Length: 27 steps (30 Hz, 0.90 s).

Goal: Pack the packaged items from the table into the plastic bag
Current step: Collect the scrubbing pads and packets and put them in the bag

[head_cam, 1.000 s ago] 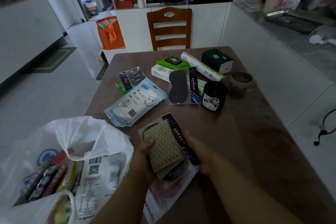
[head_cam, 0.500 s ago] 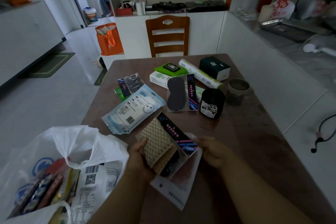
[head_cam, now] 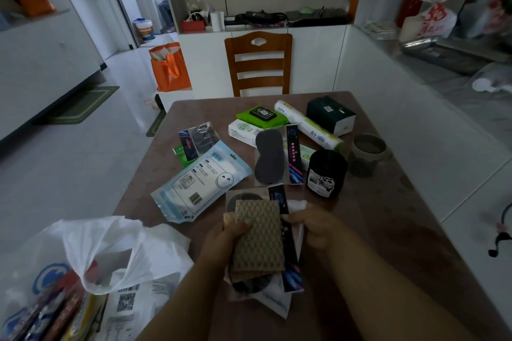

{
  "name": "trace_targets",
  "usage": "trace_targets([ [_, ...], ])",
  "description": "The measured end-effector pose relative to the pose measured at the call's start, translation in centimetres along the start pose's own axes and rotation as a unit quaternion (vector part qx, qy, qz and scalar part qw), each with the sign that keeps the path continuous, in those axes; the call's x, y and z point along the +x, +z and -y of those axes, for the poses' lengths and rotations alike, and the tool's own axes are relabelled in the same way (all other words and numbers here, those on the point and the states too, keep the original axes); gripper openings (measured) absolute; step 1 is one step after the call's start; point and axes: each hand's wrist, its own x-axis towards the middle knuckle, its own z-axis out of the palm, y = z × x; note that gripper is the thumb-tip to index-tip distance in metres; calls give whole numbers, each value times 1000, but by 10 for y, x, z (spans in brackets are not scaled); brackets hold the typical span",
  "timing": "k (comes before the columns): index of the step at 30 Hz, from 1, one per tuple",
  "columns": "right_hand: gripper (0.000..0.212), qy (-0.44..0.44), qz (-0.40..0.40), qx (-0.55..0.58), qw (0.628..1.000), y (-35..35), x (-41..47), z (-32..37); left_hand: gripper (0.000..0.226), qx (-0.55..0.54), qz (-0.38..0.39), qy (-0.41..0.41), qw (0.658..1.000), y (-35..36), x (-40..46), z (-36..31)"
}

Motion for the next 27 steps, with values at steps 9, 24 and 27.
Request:
trace_targets([
  [9, 32, -30, -131, -173, 976, 15, 51, 81, 57, -223, 53, -29, 973, 12, 30, -14],
  [24, 101, 9, -352, -496, 794, 4, 169, 143, 50, -344, 47, -40, 937, 24, 55, -11],
  [27, 113, 61, -376, -536, 754, 0, 171, 139, 54, -333, 20, -48, 941, 23, 56, -9],
])
